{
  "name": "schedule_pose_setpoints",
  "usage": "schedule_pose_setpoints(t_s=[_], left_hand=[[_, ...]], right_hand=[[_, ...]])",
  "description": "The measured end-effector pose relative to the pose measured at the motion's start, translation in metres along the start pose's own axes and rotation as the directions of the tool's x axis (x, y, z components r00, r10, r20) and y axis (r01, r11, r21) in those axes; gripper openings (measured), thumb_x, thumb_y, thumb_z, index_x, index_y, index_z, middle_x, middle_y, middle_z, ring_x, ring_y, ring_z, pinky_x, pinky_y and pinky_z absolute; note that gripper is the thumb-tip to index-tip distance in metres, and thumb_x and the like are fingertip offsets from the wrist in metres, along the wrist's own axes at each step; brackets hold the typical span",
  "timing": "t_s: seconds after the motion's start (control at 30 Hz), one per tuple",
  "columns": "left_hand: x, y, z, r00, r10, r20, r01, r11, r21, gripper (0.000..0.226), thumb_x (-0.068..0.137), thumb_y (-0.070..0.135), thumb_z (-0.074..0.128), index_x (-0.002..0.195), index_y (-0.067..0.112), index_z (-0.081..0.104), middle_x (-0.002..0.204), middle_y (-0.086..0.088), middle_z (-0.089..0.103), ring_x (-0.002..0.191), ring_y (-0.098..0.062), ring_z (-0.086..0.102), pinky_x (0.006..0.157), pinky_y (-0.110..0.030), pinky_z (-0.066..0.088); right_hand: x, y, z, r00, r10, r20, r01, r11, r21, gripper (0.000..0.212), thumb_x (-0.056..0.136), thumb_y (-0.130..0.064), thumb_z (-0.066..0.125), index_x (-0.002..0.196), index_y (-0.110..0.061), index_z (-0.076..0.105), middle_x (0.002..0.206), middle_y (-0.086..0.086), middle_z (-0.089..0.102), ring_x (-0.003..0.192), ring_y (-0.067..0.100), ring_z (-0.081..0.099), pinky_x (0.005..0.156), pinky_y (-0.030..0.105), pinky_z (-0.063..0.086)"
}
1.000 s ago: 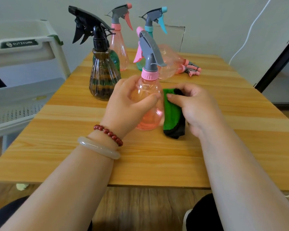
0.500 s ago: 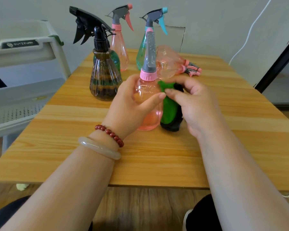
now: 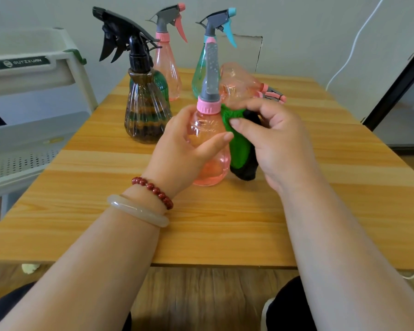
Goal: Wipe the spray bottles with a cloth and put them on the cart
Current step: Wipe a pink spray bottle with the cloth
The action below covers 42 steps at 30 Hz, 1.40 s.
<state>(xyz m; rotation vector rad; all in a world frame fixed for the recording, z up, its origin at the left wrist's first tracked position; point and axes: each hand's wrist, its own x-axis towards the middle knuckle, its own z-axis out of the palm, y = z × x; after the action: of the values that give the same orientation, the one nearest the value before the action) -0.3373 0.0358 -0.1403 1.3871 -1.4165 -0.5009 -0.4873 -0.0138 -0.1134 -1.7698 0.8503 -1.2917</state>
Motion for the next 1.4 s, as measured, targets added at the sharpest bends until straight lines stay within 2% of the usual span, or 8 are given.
schedule_pose_setpoints(t_s=[0.1, 0.3, 0.5, 0.77, 1.0, 1.13, 1.23, 1.4], left_hand=[[-0.001, 0.001, 0.0, 1.0, 0.013, -0.01, -0.013, 1.0, 0.006, 0.07, 0.072, 0.069, 0.062, 0.131, 0.033, 0.049, 0.123, 0.009, 0.063, 0.113, -0.008, 0.061, 0.098, -0.04, 0.052], [-0.001, 0.001, 0.0, 1.0, 0.005, -0.014, -0.005, 1.0, 0.014, 0.061, 0.072, 0.069, 0.063, 0.122, 0.039, 0.048, 0.118, 0.01, 0.064, 0.111, -0.009, 0.062, 0.097, -0.04, 0.053], [-0.002, 0.003, 0.0, 1.0, 0.028, 0.0, -0.028, 1.0, -0.011, 0.065, 0.074, 0.067, 0.063, 0.128, 0.036, 0.047, 0.123, 0.009, 0.063, 0.114, -0.008, 0.061, 0.098, -0.041, 0.053], [-0.005, 0.008, -0.003, 0.999, -0.028, -0.035, 0.029, 0.999, 0.042, 0.072, 0.063, 0.069, 0.063, 0.12, 0.03, 0.044, 0.113, 0.014, 0.063, 0.106, -0.005, 0.062, 0.095, -0.034, 0.053], [-0.004, 0.009, -0.003, 0.999, -0.014, -0.043, 0.017, 0.996, 0.088, 0.054, 0.082, 0.043, 0.071, 0.129, 0.022, 0.054, 0.113, 0.007, 0.047, 0.095, 0.007, 0.045, 0.078, 0.004, 0.036], [-0.003, 0.007, -0.005, 0.998, -0.004, -0.064, 0.008, 0.998, 0.055, 0.045, 0.085, 0.043, 0.074, 0.124, 0.029, 0.056, 0.11, 0.01, 0.059, 0.101, 0.002, 0.054, 0.085, -0.009, 0.042], [-0.002, 0.003, -0.003, 0.996, -0.041, -0.076, 0.037, 0.998, -0.058, 0.059, 0.076, 0.053, 0.069, 0.128, 0.03, 0.051, 0.12, 0.008, 0.066, 0.114, -0.008, 0.062, 0.099, -0.037, 0.051], [-0.003, 0.006, -0.001, 0.995, -0.064, -0.081, 0.057, 0.995, -0.083, 0.051, 0.082, 0.046, 0.063, 0.128, 0.031, 0.05, 0.114, 0.011, 0.066, 0.108, -0.006, 0.063, 0.099, -0.043, 0.051]], right_hand=[[0.001, -0.003, 0.002, 1.0, -0.022, -0.008, 0.022, 1.0, -0.017, 0.028, 0.085, -0.011, 0.072, 0.085, -0.04, 0.072, 0.095, -0.018, 0.072, 0.096, 0.002, 0.066, 0.087, 0.024, 0.054], [0.005, 0.005, -0.015, 0.954, 0.273, 0.121, -0.265, 0.961, -0.082, 0.027, 0.081, -0.003, 0.074, 0.076, -0.029, 0.072, 0.087, -0.01, 0.073, 0.088, 0.013, 0.07, 0.083, 0.03, 0.058], [0.001, -0.008, 0.006, 0.996, -0.086, -0.025, 0.084, 0.994, -0.075, 0.028, 0.084, -0.015, 0.072, 0.082, -0.042, 0.069, 0.089, -0.026, 0.069, 0.093, -0.003, 0.063, 0.086, 0.021, 0.05], [0.004, 0.007, -0.018, 0.943, 0.299, 0.146, -0.283, 0.952, -0.12, 0.031, 0.08, -0.001, 0.075, 0.068, -0.029, 0.072, 0.083, -0.01, 0.07, 0.08, 0.012, 0.068, 0.073, 0.026, 0.054], [0.005, -0.001, -0.002, 1.0, -0.008, 0.017, 0.007, 0.996, 0.083, 0.029, 0.081, -0.007, 0.073, 0.081, -0.036, 0.073, 0.091, -0.015, 0.073, 0.093, 0.005, 0.068, 0.082, 0.025, 0.054], [0.007, 0.009, -0.014, 0.969, 0.231, 0.085, -0.222, 0.97, -0.101, 0.027, 0.082, -0.003, 0.074, 0.075, -0.029, 0.07, 0.083, -0.012, 0.071, 0.086, 0.013, 0.068, 0.077, 0.027, 0.054], [0.001, 0.015, -0.016, 0.915, 0.378, 0.141, -0.31, 0.883, -0.352, 0.024, 0.081, -0.005, 0.075, 0.07, -0.025, 0.067, 0.08, -0.006, 0.069, 0.078, 0.019, 0.065, 0.079, 0.035, 0.055], [0.004, 0.003, -0.004, 0.99, 0.14, -0.019, -0.141, 0.976, -0.165, 0.026, 0.082, -0.009, 0.074, 0.076, -0.033, 0.067, 0.086, -0.016, 0.07, 0.086, 0.007, 0.066, 0.082, 0.03, 0.054]])
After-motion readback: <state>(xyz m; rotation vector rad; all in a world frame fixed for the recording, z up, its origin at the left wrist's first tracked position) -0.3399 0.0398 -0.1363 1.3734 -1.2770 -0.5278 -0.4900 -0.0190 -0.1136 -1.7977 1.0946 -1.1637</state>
